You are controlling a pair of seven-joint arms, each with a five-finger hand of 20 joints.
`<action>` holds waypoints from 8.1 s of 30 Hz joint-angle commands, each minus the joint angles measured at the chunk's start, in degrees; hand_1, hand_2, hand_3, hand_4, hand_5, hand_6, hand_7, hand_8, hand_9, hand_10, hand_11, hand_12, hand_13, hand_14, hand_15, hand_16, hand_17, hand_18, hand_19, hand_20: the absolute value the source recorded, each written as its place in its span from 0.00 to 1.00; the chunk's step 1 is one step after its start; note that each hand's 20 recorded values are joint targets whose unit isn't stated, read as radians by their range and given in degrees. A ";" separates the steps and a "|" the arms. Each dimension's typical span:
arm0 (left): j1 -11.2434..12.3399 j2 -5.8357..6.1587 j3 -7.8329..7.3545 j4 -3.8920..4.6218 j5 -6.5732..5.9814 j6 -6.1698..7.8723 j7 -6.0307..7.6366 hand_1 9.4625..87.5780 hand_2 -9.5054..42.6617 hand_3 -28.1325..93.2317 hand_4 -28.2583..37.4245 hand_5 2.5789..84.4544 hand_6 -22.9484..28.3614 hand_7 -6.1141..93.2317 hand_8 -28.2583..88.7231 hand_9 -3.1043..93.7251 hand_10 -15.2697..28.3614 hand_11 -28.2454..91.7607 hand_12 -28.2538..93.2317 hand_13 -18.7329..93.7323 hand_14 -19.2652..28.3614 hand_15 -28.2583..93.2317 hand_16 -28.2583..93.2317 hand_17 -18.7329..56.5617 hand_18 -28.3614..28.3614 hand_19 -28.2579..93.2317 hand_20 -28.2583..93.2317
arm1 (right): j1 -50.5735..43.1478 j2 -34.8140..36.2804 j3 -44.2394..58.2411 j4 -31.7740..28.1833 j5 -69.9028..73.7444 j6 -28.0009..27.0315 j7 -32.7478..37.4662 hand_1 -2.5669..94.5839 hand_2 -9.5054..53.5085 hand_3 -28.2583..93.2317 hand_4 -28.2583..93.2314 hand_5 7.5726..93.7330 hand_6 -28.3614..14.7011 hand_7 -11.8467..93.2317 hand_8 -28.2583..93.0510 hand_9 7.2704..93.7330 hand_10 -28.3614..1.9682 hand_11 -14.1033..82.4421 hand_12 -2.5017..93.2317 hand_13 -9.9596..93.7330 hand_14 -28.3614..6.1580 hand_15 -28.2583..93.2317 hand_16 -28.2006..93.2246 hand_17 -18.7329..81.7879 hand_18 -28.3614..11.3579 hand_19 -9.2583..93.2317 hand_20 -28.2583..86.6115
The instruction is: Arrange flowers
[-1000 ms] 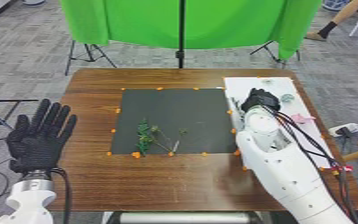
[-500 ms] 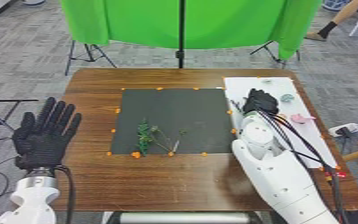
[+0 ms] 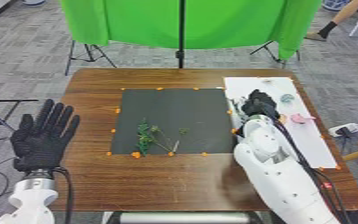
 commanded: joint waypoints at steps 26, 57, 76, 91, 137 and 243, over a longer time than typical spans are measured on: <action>2.27 3.14 -0.43 -0.95 0.15 1.62 -0.20 0.27 0.33 0.88 0.00 0.53 0.62 0.15 0.16 0.46 0.69 0.38 0.30 0.45 0.73 0.47 0.18 0.16 0.75 0.53 0.33 | -13.67 -9.67 -5.78 -17.73 4.34 3.81 11.54 0.66 0.00 0.92 0.01 0.68 0.62 0.82 0.33 0.97 0.71 0.31 0.46 0.97 0.73 0.72 0.53 0.66 0.04 0.98 0.47; 3.19 2.98 -1.76 -1.34 -0.13 1.95 0.27 0.26 0.34 0.88 0.00 0.53 0.62 0.15 0.16 0.46 0.69 0.38 0.30 0.45 0.74 0.48 0.18 0.16 0.75 0.53 0.33 | -15.07 -7.14 -7.04 -19.38 8.40 5.41 11.37 0.44 0.00 0.87 0.03 0.56 0.53 0.80 0.28 0.80 0.31 0.46 0.22 0.85 0.51 0.77 0.45 0.58 0.01 1.00 0.42; 4.61 2.12 -2.76 -1.78 -0.15 1.59 1.15 0.26 0.35 0.88 0.00 0.53 0.62 0.15 0.16 0.46 0.70 0.38 0.30 0.45 0.74 0.48 0.18 0.16 0.75 0.53 0.33 | -15.54 -4.04 -5.69 -23.63 10.31 6.10 10.73 0.38 0.03 0.89 0.04 0.60 0.47 0.71 0.29 0.75 0.20 0.30 0.17 0.89 0.51 0.68 0.41 0.59 0.00 1.00 0.39; 4.63 0.87 -2.39 -1.47 0.68 0.30 0.53 0.26 0.35 0.88 0.00 0.53 0.62 0.15 0.16 0.46 0.69 0.38 0.30 0.45 0.74 0.48 0.18 0.16 0.75 0.53 0.33 | -20.40 5.67 4.78 -28.04 3.91 3.98 -11.11 0.38 0.05 0.93 0.05 0.61 0.43 0.45 0.10 0.65 0.24 0.31 0.17 0.82 0.48 0.73 0.40 0.57 0.06 1.00 0.47; 5.38 -0.28 -2.16 -1.76 0.56 0.14 0.90 0.26 0.35 0.88 0.00 0.53 0.63 0.15 0.16 0.46 0.70 0.38 0.30 0.45 0.74 0.48 0.18 0.16 0.75 0.53 0.33 | -30.89 8.81 16.62 -26.94 -2.27 -13.12 -13.62 1.00 0.00 0.00 0.42 0.77 0.60 0.51 0.26 0.89 0.55 0.37 0.47 0.81 0.57 0.83 0.45 0.55 0.13 0.95 0.54; 4.85 0.44 -1.39 -1.19 0.98 1.55 1.14 0.25 0.36 0.88 0.00 0.53 0.62 0.15 0.16 0.46 0.70 0.38 0.30 0.45 0.74 0.48 0.18 0.16 0.75 0.53 0.33 | 1.50 3.72 -4.68 -26.46 9.30 -10.08 -21.99 0.68 0.00 0.81 0.00 0.79 0.63 0.55 0.30 0.93 0.57 0.33 0.51 0.84 0.65 0.67 0.57 0.58 0.16 0.97 0.52</action>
